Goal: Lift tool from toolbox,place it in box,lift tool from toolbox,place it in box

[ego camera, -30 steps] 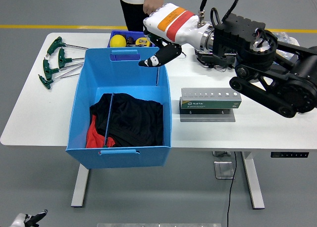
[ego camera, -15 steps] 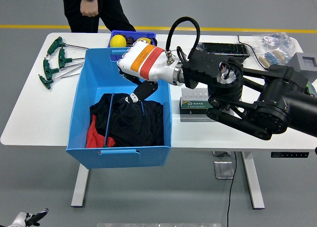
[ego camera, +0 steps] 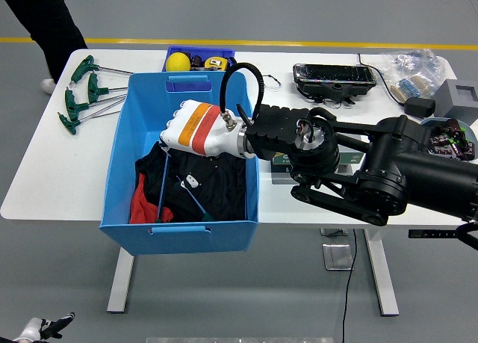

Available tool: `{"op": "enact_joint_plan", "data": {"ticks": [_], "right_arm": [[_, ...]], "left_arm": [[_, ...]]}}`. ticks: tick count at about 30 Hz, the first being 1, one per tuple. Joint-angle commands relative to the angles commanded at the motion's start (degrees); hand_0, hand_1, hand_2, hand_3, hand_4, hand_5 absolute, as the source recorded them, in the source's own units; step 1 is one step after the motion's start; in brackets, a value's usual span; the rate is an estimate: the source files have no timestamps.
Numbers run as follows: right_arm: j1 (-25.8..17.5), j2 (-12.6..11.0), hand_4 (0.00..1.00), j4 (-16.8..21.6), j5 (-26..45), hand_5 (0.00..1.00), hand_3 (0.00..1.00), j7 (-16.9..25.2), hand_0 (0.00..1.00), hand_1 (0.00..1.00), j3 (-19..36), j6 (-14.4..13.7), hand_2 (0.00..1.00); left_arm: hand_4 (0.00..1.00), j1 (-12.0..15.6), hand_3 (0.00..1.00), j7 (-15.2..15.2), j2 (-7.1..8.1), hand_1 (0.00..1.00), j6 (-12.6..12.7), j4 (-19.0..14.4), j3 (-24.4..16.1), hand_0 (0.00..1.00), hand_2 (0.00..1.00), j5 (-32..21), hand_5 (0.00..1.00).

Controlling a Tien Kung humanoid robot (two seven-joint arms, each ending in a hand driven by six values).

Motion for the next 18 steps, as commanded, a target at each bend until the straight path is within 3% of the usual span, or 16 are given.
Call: {"op": "enact_joint_plan", "data": {"ticks": [2,3,8,10,13,18], "right_arm": [[-0.02,-0.12,0.906,-0.15,-0.31,0.620,0.851,-0.03,0.543,0.626,0.00,-0.18,0.734],[-0.06,-0.21,0.911,-0.21,-0.40,0.607,0.943,-0.03,0.699,0.739,0.05,-0.21,0.829],[-0.49,-1.15,0.911,-0.58,-0.75,0.607,0.943,-0.23,0.699,0.739,0.64,0.37,0.829],[-0.87,-1.76,0.924,-0.76,-0.74,0.607,0.936,-0.26,0.756,0.768,1.12,0.77,0.864],[-2.45,-3.29,0.924,-0.72,-0.12,0.607,0.936,0.06,0.756,0.768,3.17,1.33,0.864],[-6.26,-7.72,0.931,-0.20,3.79,0.612,0.903,0.91,0.765,0.773,9.08,0.37,0.861]], "left_arm": [[0.738,-0.04,0.695,-0.02,-0.01,0.536,0.01,0.00,0.05,0.634,0.660,-0.10,0.713],[0.738,-0.04,0.695,-0.02,-0.02,0.536,0.00,0.00,0.01,0.633,0.659,-0.08,0.713],[0.738,0.03,0.695,0.01,-0.08,0.536,-0.01,0.00,-0.05,0.633,0.659,-0.13,0.713],[0.737,0.06,0.693,0.04,-0.10,0.535,-0.04,0.00,-0.04,0.635,0.659,-0.13,0.713],[0.737,0.07,0.693,0.09,-0.12,0.535,-0.12,0.00,-0.07,0.635,0.659,-0.04,0.713],[0.737,0.24,0.694,0.01,-0.20,0.534,-0.06,0.00,-0.30,0.628,0.659,-0.22,0.712]]}}
